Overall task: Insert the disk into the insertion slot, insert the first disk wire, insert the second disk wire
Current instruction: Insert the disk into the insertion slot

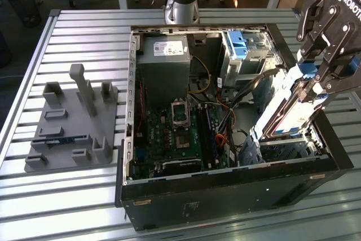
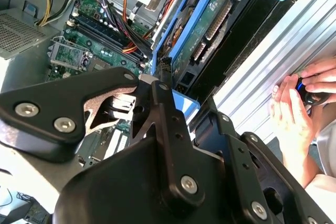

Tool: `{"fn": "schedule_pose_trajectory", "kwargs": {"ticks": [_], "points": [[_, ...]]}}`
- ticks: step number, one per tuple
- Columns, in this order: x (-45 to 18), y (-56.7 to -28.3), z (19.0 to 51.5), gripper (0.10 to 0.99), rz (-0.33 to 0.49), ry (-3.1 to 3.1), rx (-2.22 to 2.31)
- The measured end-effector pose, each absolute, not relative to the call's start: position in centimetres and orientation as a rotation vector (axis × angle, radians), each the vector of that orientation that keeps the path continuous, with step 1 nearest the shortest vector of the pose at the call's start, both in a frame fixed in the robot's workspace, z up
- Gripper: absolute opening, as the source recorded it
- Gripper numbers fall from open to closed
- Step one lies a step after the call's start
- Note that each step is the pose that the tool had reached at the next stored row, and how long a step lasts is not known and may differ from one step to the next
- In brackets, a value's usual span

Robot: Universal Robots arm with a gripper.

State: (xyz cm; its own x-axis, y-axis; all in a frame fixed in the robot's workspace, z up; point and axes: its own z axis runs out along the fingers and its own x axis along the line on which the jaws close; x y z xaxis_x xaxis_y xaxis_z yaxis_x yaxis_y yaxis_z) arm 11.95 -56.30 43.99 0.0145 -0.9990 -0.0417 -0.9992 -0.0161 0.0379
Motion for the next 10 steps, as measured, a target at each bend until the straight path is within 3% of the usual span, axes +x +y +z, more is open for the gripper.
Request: {"fn": "schedule_pose_trajectory", "kwargs": {"ticks": [10], "points": [[11.95, -56.3, 43.98, 0.365, 0.088, 2.207, -2.233]]}}
